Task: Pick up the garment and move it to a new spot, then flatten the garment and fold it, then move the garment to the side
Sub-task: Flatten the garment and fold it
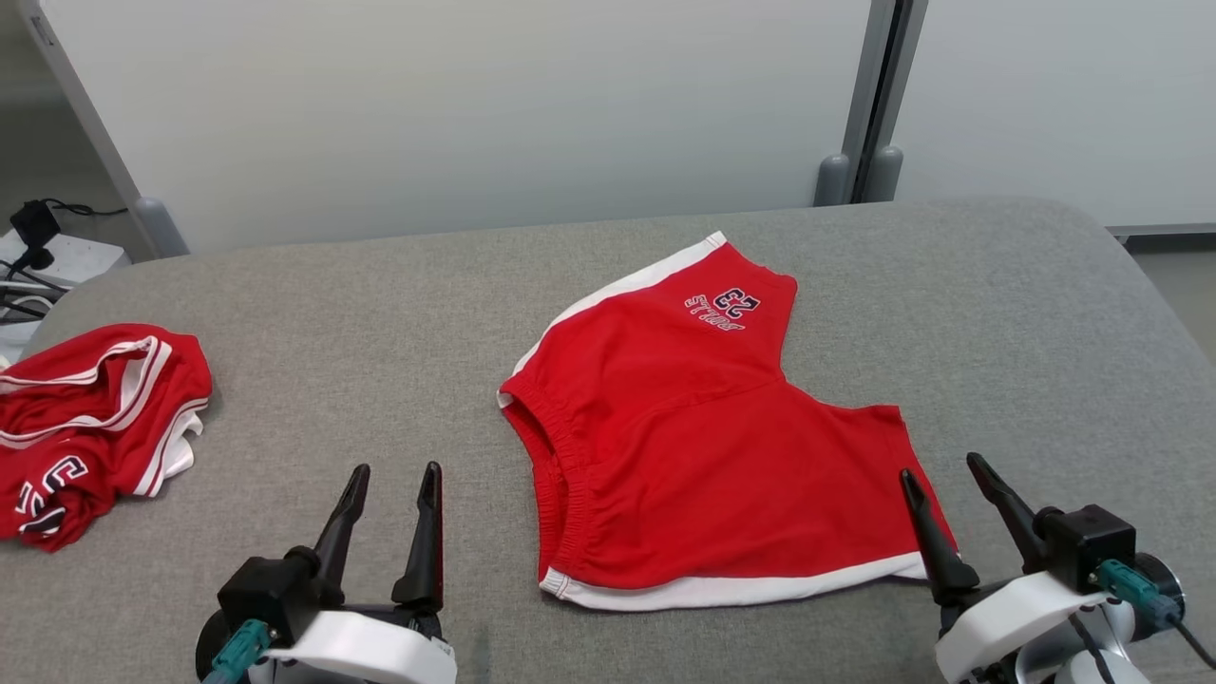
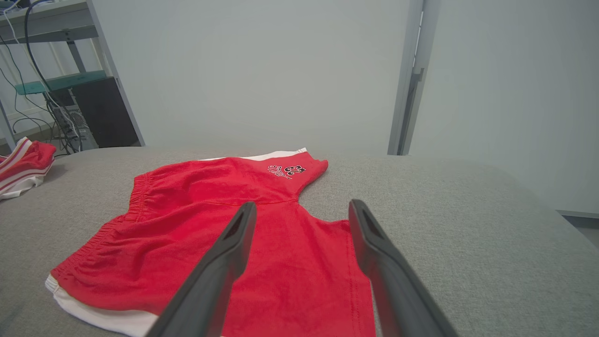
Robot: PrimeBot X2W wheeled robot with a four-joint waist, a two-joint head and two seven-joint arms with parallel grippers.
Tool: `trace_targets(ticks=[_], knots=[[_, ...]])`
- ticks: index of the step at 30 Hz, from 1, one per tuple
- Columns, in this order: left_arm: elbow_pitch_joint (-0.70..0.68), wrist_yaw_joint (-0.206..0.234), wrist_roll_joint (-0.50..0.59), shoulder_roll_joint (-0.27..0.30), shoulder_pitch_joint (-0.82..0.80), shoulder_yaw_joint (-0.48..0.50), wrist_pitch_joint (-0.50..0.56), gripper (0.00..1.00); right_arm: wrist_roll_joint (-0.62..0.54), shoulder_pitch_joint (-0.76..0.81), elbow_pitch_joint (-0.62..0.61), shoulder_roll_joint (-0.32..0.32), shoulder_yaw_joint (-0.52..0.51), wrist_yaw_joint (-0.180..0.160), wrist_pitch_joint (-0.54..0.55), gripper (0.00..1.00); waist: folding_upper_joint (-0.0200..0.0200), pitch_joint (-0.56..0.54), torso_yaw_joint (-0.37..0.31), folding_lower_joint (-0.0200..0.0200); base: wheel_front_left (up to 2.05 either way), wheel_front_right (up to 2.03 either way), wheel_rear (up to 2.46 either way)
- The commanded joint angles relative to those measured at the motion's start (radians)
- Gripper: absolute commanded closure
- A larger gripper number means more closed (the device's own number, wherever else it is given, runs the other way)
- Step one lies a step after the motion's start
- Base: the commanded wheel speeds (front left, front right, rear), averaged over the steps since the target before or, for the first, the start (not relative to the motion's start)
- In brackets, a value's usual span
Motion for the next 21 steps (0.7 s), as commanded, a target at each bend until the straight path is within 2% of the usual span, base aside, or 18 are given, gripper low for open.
trace_targets(ticks=[1, 6, 12, 21], knots=[[-0.031, 0.007, 0.012, 0.005, -0.021, 0.039, -0.010, 0.00, 0.000, -0.006, -0.027, -0.012, 0.018, 0.000, -0.006, 0.00, 0.0000, -0.007, 0.000, 0.0000, 0.00, 0.00, 0.00], [-0.134, 0.009, 0.133, -0.027, 0.042, 0.094, -0.010, 0.00, -0.005, 0.003, -0.076, 0.003, 0.065, 0.000, -0.006, 0.00, 0.0000, -0.038, -0.008, 0.0000, 0.00, 0.00, 0.00], [-0.172, 0.030, 0.128, -0.036, 0.104, 0.101, -0.010, 0.00, -0.002, 0.061, -0.170, 0.031, 0.053, 0.000, -0.006, 0.00, 0.0000, -0.071, -0.006, 0.0000, 0.00, 0.00, 0.00], [-0.164, 0.062, 0.101, -0.037, 0.180, 0.035, -0.010, 0.00, -0.004, 0.187, -0.246, 0.051, -0.003, 0.000, -0.006, 0.00, 0.0000, -0.102, -0.004, 0.0000, 0.00, 0.00, 0.00]])
